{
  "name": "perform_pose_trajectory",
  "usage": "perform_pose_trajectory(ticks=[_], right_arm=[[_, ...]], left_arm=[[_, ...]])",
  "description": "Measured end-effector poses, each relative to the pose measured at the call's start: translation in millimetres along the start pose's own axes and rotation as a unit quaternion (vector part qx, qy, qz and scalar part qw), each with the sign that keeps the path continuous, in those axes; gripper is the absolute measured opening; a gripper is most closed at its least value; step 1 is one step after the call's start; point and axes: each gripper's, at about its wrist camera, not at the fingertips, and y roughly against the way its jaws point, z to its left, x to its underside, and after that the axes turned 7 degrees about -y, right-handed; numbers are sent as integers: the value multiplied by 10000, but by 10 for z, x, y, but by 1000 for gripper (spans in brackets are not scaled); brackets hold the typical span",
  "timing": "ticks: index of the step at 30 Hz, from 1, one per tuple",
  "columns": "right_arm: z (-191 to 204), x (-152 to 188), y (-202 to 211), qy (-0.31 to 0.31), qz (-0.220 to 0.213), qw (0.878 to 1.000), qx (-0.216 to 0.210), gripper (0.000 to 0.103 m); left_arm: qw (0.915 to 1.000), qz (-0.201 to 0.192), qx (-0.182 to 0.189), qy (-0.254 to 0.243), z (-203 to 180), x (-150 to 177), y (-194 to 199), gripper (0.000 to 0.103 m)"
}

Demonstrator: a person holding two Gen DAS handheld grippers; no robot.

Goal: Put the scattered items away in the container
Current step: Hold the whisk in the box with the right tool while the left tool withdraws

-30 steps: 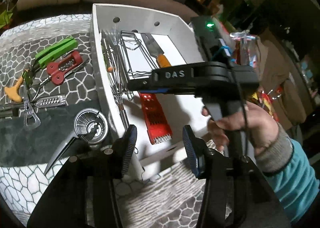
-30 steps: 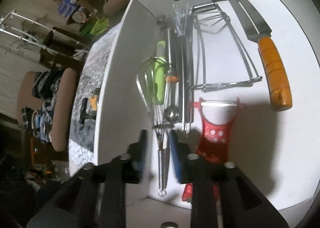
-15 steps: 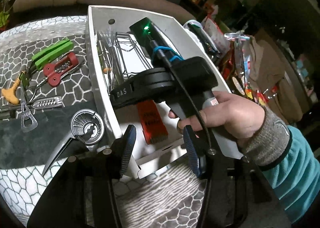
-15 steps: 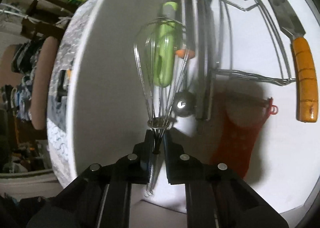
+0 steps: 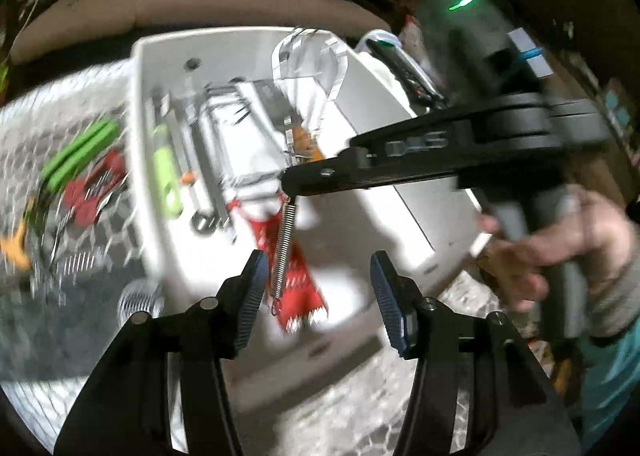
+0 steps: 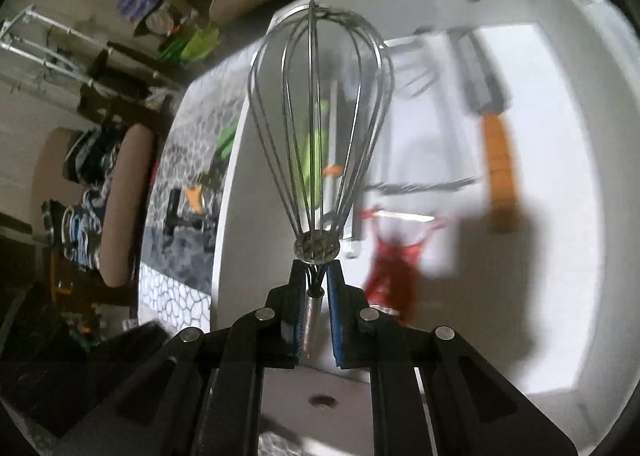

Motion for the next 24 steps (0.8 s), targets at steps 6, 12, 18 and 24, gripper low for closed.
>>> perform_pose_trajectory(ticks=[6,12,18,24], right_arm=[[-121,34,505,-42,-289,9994,169,10],[-435,8,727,-133,-445,9970,617,10],[-810,-29,485,-390,-227,9935,1045,9],[-931,-128,278,-371,-104,9891,1419,9]], left_arm=[[9938,327,-414,-979,-501,-433,-529,41],[9957,525,179,-746,-877,-543,-852,10],[9924,1012,600,-369,-962,-538,-1316,11],[9843,1436,1022,123,-856,-566,-1674,12]])
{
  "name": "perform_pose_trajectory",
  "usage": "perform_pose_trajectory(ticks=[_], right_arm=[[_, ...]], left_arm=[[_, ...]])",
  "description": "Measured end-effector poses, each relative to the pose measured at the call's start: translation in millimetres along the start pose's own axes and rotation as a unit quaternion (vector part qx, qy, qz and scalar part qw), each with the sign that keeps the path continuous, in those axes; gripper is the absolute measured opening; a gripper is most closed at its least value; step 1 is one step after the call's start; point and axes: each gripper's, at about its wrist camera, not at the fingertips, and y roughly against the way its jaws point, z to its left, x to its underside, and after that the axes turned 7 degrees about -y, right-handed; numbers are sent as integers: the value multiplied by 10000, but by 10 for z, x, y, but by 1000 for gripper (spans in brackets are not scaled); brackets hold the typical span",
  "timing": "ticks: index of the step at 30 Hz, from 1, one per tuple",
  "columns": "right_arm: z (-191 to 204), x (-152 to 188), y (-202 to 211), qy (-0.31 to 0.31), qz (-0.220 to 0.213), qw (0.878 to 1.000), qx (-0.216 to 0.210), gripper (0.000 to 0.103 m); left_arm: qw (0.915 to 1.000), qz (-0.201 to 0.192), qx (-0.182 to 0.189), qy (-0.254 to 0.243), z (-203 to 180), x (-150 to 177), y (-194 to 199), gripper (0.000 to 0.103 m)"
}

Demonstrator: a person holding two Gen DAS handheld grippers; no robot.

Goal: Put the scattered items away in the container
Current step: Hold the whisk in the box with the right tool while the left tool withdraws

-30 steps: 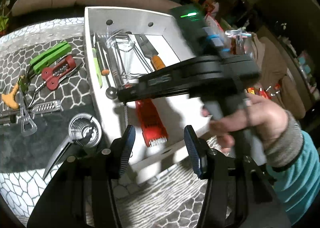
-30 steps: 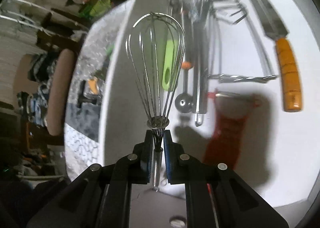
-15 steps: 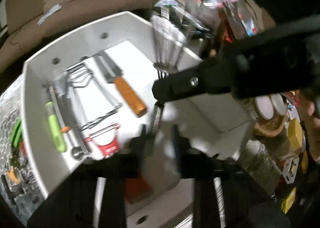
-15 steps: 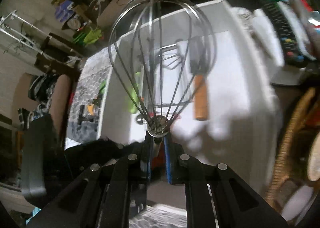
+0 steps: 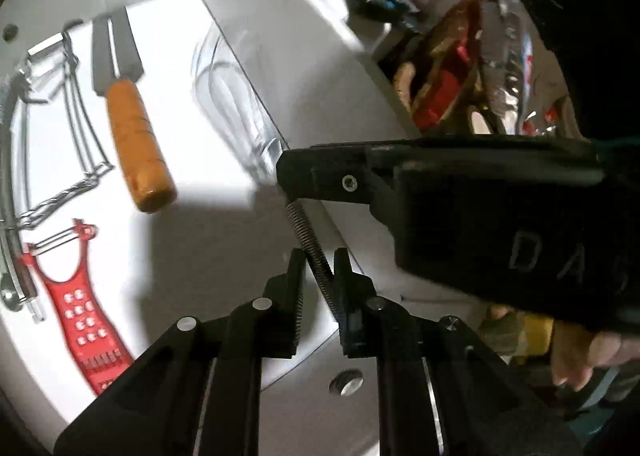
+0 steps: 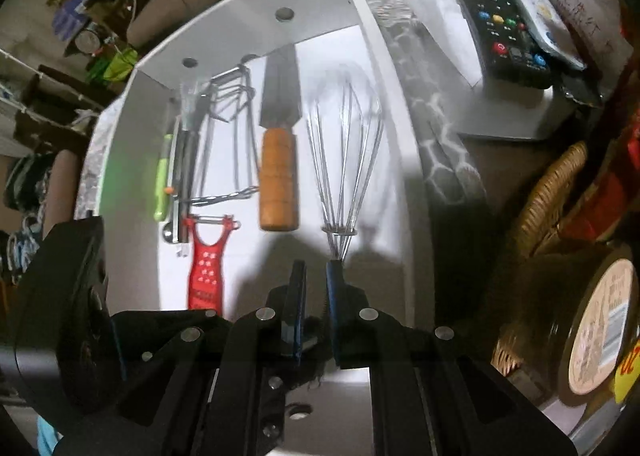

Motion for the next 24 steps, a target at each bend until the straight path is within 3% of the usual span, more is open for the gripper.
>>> perform_pose_trajectory(ticks=[6,9,11,13,16,20,24], right_arm=[[-128,-59,164,30,-359,9994,-10,12],[-177,-33,300,3,-552,9982,-239,12],[-201,10,374,-15,-649,9970,-433,12],[-211,49,431,-26,-741,9955,-597,12],[-225,98,461,-30,-778,9941,-751,12],[-233,150,504,-99,-823,9925,-903,12],[-250,217,629,-87,-973,9907,-951,12]], left_arm=[[9997,234,-97,76,39,-129,-163,12],[9991,321,-264,19,19,-170,-178,13],[9994,205,-233,131,56,-182,-97,23],[9993,72,-294,221,107,-168,-7,48],[9987,44,-375,328,201,-98,62,50],[9977,380,-407,378,220,-34,-116,50],[9973,358,-510,383,146,-159,-192,52]])
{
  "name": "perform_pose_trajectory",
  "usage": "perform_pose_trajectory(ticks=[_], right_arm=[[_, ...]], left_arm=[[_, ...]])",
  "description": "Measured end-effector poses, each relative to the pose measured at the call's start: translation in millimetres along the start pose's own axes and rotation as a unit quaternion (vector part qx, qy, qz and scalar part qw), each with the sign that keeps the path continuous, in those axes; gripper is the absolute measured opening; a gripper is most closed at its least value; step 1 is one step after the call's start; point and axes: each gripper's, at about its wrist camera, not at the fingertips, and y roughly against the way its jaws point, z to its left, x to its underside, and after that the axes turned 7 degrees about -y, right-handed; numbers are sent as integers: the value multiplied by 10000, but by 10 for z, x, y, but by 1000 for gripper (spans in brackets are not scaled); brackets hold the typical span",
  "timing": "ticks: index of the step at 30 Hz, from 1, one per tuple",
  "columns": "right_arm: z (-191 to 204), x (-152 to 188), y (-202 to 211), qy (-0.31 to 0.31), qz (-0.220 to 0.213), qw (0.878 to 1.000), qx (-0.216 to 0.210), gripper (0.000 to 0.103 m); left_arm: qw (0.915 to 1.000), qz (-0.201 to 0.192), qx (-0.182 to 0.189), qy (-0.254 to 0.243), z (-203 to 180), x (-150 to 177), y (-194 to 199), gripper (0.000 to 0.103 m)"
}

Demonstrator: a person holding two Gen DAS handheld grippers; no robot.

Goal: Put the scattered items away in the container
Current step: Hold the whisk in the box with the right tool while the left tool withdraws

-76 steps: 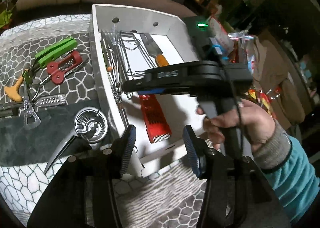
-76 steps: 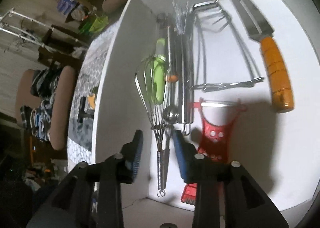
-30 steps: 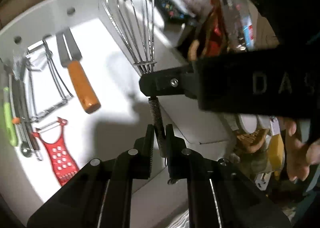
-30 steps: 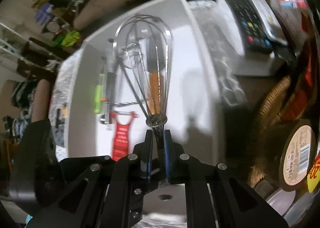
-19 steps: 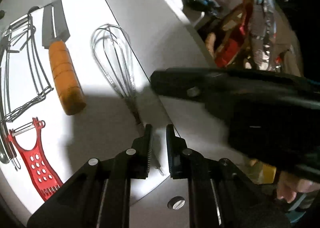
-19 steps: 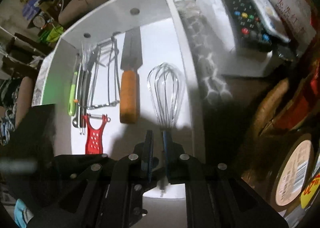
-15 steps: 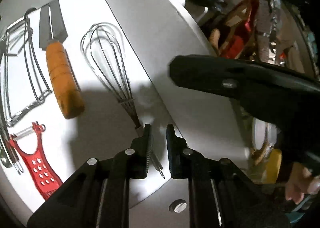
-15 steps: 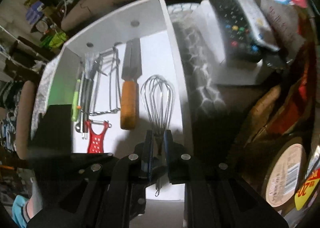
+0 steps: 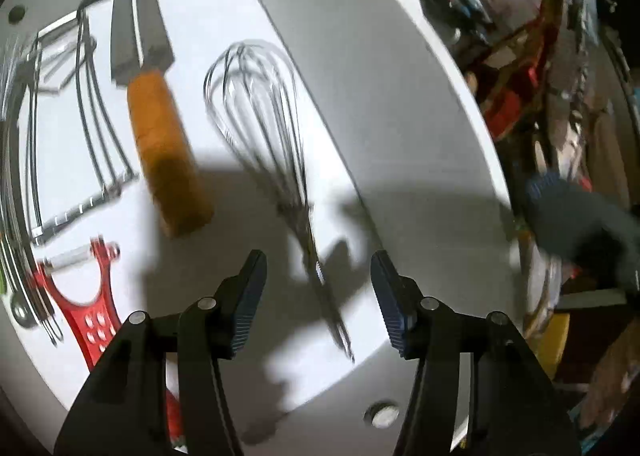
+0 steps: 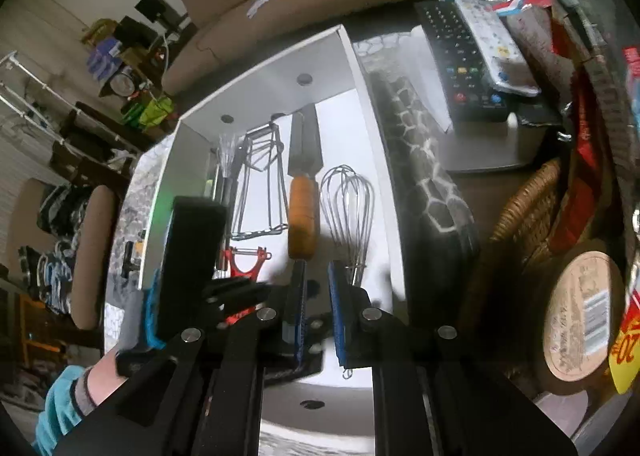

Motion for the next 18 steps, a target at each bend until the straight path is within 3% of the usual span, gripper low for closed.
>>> perform_pose_trajectory(ticks=[5,10,13,16,18], right_arm=[[4,29,191,44,-145,9998,-96,16],[7,49,220,162,-160,9997,-82,19],[-26,63,187,150,-158,9997,-102,19],[-71,77,177,66,-127,9998,-165,20],[-72,79,189,53,-157,9997,-173,20]], left_arm=[[9994,44,-337,-37,-105,-224,-110,54],[9997,-18,-157,158,-158,-241,-164,52],[9990,-7,136,415,-90,-206,-166,51],[9996,-95,160,222,-134,-182,-132,52],[9987,-65,345,375,-122,-143,-127,52]])
